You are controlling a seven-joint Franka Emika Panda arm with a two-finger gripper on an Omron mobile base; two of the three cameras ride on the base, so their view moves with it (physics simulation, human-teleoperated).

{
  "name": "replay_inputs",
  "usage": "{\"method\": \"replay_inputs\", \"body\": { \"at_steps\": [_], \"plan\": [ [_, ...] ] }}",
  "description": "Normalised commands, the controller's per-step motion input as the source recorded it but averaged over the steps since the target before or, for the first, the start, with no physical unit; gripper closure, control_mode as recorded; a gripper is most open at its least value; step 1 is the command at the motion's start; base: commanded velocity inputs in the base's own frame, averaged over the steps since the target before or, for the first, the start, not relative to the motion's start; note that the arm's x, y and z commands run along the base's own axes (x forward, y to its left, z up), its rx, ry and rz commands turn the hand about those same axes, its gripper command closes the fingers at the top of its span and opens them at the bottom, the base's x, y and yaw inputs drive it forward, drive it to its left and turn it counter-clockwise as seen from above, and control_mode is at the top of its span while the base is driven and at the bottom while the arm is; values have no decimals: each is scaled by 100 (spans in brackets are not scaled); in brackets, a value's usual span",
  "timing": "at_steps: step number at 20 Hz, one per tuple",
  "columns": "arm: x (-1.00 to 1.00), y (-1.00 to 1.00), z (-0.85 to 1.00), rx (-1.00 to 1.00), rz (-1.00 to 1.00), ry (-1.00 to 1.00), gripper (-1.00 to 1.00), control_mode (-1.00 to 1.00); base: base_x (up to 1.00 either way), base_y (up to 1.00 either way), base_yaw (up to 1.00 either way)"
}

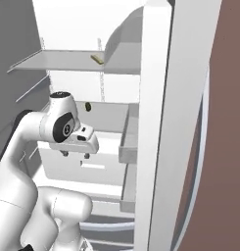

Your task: Retrieve the butter from the fridge and place it on a plate on the dining table. Then retrieve the butter knife by the fridge and place it near the plate.

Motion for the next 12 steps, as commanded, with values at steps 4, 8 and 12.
{"method": "replay_inputs", "body": {
  "at_steps": [4, 8, 12],
  "plan": [
    [0, 0, 0, 0, 0, 0, -100, 100, 51, -47, 13],
    [0, 0, 0, 0, 0, 0, -100, 100, 30, -37, 11],
    [0, 0, 0, 0, 0, 0, -100, 100, 27, -11, 5]
  ]
}}
